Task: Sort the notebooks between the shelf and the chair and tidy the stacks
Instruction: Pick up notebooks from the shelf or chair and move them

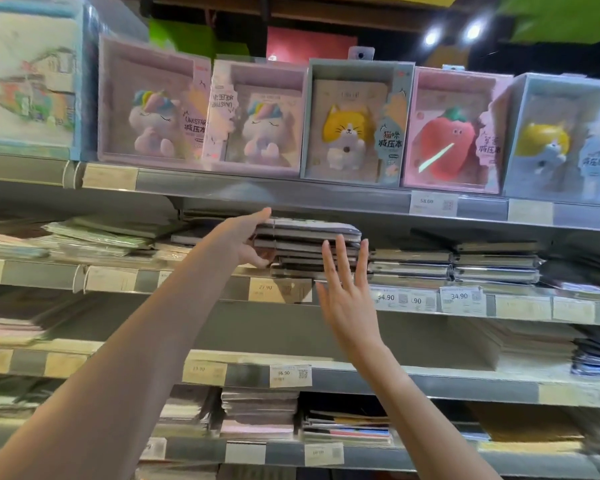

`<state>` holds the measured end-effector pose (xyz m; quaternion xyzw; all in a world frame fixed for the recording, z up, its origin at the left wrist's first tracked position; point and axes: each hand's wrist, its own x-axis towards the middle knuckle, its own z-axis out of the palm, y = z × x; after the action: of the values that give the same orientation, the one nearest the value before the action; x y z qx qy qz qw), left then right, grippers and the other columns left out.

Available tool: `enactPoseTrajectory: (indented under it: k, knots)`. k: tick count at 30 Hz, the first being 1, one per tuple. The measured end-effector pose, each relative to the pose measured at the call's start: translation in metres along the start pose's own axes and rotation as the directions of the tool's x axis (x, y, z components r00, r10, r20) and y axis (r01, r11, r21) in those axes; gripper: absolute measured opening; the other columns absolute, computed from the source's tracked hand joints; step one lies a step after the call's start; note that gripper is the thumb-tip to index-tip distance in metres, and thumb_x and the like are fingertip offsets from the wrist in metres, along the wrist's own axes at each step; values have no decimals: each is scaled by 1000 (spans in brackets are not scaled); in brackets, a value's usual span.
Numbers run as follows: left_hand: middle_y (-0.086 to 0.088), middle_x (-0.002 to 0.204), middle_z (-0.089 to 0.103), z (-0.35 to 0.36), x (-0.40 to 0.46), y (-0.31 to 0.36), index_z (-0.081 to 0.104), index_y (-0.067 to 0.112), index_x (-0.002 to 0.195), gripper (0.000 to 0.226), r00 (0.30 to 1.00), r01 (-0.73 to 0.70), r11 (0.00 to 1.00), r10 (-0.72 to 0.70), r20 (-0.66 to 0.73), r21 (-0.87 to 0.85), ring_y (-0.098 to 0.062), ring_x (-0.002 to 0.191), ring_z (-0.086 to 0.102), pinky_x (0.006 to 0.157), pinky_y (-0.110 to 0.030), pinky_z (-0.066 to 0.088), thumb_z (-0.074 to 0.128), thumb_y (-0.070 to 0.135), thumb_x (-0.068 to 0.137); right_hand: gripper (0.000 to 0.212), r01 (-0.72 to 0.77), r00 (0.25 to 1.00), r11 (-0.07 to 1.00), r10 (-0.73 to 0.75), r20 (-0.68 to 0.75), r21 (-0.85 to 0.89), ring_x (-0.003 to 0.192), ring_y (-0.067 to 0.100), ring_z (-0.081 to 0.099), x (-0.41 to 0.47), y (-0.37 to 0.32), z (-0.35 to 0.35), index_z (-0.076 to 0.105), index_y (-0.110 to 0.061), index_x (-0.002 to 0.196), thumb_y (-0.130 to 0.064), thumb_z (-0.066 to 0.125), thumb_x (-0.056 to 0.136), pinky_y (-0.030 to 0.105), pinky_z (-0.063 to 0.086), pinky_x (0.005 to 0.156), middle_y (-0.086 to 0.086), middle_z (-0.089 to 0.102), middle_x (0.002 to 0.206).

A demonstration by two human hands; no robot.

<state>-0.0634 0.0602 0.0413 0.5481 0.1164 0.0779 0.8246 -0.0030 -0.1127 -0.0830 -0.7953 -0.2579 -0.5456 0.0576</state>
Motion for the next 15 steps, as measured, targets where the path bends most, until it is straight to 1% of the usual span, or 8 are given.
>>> enactPoseTrajectory:
  k: [1,3,5,7,9,11,13,15]
  knots:
    - [-15,111,54,-1,0,0,51,7,103,27,999,-44,998,44,19,-44,-30,101,52,89,-47,44,66,21,85,67,-12,1000,1000,12,-7,7,140,43,-8,6,0,-1,-9,-13,148,-31,31,97,52,4,115,10,-6,156]
    - [-15,117,55,-6,6,-5,52,8,115,39,988,-149,985,153,36,-89,-30,107,55,93,-45,47,69,20,82,67,-52,998,998,53,-23,38,141,42,-5,14,-1,-1,-8,-17,148,-32,31,97,49,3,116,5,-9,157]
    - [-15,122,56,-9,11,-17,49,7,126,50,963,-263,963,266,47,-48,-28,109,57,92,-40,50,69,20,82,65,-76,997,996,77,-29,46,142,39,-5,15,-3,2,-7,-20,149,-32,30,96,46,2,116,1,-15,156]
    - [-14,122,58,-10,16,-29,46,6,132,56,928,-370,929,369,44,16,-24,107,59,88,-34,52,68,18,82,64,-97,995,995,98,-15,34,142,38,-2,15,-4,5,-6,-22,149,-33,29,96,47,3,115,-1,-18,155]
    - [-12,120,61,-10,21,-39,45,7,134,62,887,-459,874,461,30,158,-22,106,61,91,-35,52,69,26,80,63,-117,993,993,117,8,12,142,36,-3,15,-2,9,-4,-22,149,-34,27,96,49,5,114,-1,-17,156]
    - [-8,127,58,-8,28,-42,43,10,138,69,838,-509,754,545,38,415,-21,114,57,99,-33,45,67,39,79,62,-136,990,990,137,38,-22,143,35,-4,15,2,15,0,-21,150,-36,26,96,50,6,113,0,-15,156]
    - [-9,132,53,-4,35,-41,38,10,141,70,790,-477,578,612,35,662,-23,124,47,101,-32,37,61,44,84,61,-150,986,987,153,62,-48,143,35,-4,15,6,20,5,-21,150,-37,26,95,51,7,112,-1,-13,156]
    - [-12,139,46,2,45,-38,38,8,140,71,775,-424,475,630,38,771,-28,132,36,106,-39,32,56,48,85,61,-159,983,985,164,82,-65,143,35,-3,18,11,25,7,-21,149,-38,26,94,52,7,112,-1,-13,157]
